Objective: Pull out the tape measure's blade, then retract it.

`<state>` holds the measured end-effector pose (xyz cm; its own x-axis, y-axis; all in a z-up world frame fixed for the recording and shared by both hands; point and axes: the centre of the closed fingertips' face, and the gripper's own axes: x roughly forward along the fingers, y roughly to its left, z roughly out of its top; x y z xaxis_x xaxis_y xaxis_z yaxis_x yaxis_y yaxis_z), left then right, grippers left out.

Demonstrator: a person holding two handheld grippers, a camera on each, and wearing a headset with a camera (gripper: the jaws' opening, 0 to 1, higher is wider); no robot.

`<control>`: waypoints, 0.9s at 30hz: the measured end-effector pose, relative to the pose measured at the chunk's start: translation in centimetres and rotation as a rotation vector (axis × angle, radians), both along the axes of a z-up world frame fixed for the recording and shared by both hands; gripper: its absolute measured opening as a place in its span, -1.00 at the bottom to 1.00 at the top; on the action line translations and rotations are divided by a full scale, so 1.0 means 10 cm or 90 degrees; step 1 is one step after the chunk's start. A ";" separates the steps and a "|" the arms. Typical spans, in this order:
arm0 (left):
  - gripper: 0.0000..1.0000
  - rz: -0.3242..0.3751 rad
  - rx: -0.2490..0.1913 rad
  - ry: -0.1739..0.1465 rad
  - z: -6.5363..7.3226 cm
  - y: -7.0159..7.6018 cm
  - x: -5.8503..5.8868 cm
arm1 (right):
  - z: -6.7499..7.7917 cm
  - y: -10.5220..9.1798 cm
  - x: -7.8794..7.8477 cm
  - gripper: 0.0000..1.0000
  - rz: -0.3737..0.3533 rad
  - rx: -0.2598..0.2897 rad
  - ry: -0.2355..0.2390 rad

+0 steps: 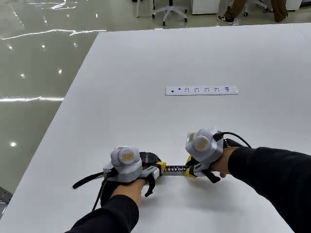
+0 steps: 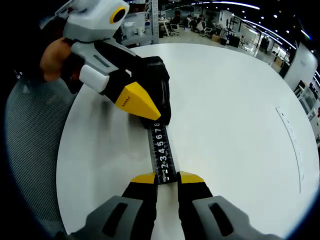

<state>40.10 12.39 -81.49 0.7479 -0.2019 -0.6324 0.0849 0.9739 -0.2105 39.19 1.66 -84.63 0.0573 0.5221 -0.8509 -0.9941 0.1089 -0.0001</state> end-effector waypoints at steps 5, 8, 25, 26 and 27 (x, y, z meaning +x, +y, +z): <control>0.21 0.001 0.000 -0.003 0.00 0.00 0.00 | 0.01 0.06 -0.01 -0.79 0.003 0.008 -0.002; 0.21 0.001 -0.002 -0.003 0.00 0.00 0.00 | 0.01 0.08 -0.02 -0.79 0.003 0.010 -0.002; 0.21 0.001 -0.009 -0.001 0.00 0.01 0.00 | 0.06 0.46 -0.04 -0.79 -0.015 0.070 0.001; 0.21 0.000 -0.010 -0.001 0.00 0.01 0.00 | 0.05 0.48 -0.07 -0.79 -0.019 0.068 0.008; 0.21 0.000 -0.011 -0.001 0.00 0.01 0.00 | 0.05 0.52 -0.09 -0.79 -0.014 0.072 0.000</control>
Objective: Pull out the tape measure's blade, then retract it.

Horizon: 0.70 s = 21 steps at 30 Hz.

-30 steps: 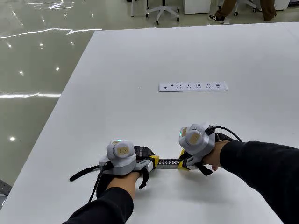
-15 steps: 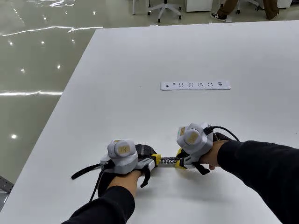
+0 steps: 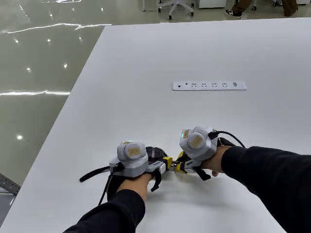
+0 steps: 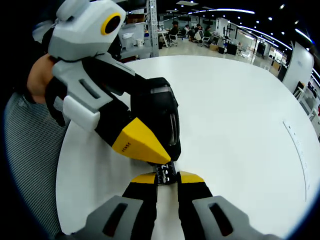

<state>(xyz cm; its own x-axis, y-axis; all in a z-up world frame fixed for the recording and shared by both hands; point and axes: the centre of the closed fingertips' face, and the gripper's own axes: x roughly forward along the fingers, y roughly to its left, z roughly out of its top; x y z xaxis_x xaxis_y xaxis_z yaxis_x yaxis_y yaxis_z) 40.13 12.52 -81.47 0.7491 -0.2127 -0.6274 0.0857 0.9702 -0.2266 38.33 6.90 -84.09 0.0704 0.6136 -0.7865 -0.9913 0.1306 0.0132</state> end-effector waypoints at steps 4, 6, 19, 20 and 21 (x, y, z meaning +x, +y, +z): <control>0.21 -0.003 -0.001 -0.001 0.00 0.00 0.00 | -0.01 0.05 0.01 -0.79 0.016 -0.002 -0.002; 0.21 -0.003 -0.001 -0.001 0.01 0.00 -0.01 | -0.02 0.06 0.00 -0.79 0.021 0.002 -0.003; 0.45 -0.069 0.008 -0.068 0.16 0.02 0.01 | 0.05 -0.10 0.07 -0.20 -0.087 0.051 -0.035; 0.57 -0.091 0.007 -0.092 0.23 0.03 0.02 | 0.08 -0.16 0.06 -0.15 -0.110 0.058 -0.034; 0.68 -0.112 0.002 -0.111 0.28 0.03 0.03 | 0.11 -0.22 0.05 -0.10 -0.131 0.068 -0.025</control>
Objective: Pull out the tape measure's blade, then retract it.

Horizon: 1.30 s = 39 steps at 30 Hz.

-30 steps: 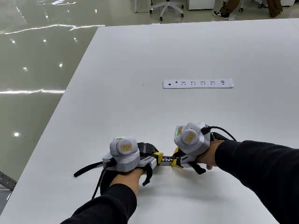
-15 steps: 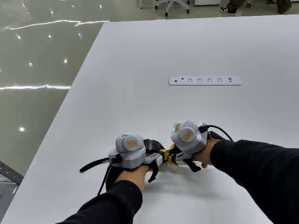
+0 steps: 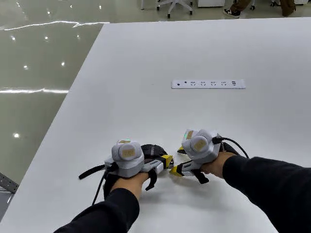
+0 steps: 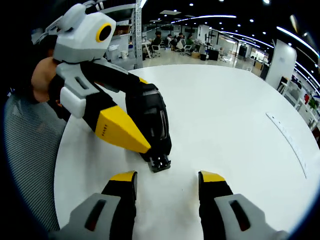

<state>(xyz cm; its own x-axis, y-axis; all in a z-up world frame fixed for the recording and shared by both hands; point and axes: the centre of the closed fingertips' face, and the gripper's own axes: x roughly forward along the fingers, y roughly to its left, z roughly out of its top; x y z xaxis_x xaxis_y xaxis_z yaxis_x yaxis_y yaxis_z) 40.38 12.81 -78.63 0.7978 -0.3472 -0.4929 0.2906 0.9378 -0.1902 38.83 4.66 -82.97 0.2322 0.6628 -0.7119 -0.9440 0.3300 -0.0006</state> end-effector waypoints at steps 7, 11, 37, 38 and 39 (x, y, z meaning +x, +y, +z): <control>1.00 -0.141 0.034 0.042 -0.05 0.33 -0.35 | 0.21 -0.68 -0.11 0.27 -0.085 0.022 -0.030; 1.00 -0.126 0.024 0.009 0.08 0.70 -0.48 | 0.38 -1.09 -0.27 0.46 -0.115 0.035 -0.064; 1.00 -0.140 0.046 -0.064 0.50 1.35 -1.21 | 0.74 -2.98 -1.08 1.00 -0.305 0.055 -0.099; 1.00 -0.142 0.047 -0.062 0.49 1.35 -1.21 | 0.75 -2.98 -1.08 1.00 -0.302 0.055 -0.098; 1.00 -0.143 0.049 -0.062 0.49 1.36 -1.21 | 0.77 -2.96 -1.07 1.00 -0.299 0.056 -0.099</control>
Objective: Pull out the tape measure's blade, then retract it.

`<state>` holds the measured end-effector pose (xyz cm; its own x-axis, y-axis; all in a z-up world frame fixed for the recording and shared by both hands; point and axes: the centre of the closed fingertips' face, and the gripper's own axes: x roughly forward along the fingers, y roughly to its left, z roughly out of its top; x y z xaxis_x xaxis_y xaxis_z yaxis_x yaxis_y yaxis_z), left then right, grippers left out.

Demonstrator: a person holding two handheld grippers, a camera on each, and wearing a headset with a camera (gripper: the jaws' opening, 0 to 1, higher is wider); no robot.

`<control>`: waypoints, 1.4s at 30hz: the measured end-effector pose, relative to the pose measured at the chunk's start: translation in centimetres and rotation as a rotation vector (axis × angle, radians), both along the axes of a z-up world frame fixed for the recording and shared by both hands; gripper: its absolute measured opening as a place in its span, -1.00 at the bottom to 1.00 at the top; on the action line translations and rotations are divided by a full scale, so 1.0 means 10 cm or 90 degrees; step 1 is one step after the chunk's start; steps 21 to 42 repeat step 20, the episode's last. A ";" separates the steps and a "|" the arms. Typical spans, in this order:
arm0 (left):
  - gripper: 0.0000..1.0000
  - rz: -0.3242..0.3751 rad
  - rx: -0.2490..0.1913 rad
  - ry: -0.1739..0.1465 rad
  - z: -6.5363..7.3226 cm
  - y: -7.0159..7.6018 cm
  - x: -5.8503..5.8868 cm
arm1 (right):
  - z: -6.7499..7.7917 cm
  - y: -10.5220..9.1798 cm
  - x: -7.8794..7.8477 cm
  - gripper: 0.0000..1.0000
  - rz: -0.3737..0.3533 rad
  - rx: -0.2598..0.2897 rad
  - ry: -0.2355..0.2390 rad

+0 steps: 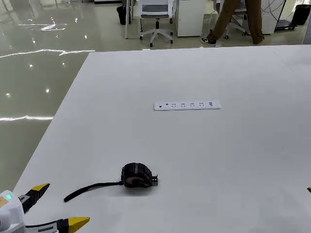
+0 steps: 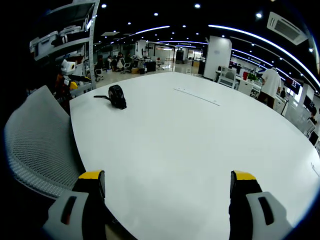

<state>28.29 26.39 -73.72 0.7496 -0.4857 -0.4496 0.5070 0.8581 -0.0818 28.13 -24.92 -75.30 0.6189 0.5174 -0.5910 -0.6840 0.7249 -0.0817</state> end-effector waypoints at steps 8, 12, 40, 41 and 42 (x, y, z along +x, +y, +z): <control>1.00 -0.006 0.007 -0.003 0.07 0.00 0.04 | 0.05 0.08 0.04 1.00 0.013 0.005 -0.009; 1.00 -0.011 0.016 0.000 0.07 -0.02 0.04 | 0.07 0.09 0.06 1.00 0.016 0.009 -0.011; 1.00 -0.011 0.009 0.014 0.06 -0.03 0.01 | 0.08 0.07 0.06 1.00 0.016 0.007 -0.012; 1.00 -0.011 0.009 0.014 0.06 -0.03 0.01 | 0.08 0.07 0.06 1.00 0.016 0.007 -0.012; 1.00 -0.011 0.009 0.014 0.06 -0.03 0.01 | 0.08 0.07 0.06 1.00 0.016 0.007 -0.012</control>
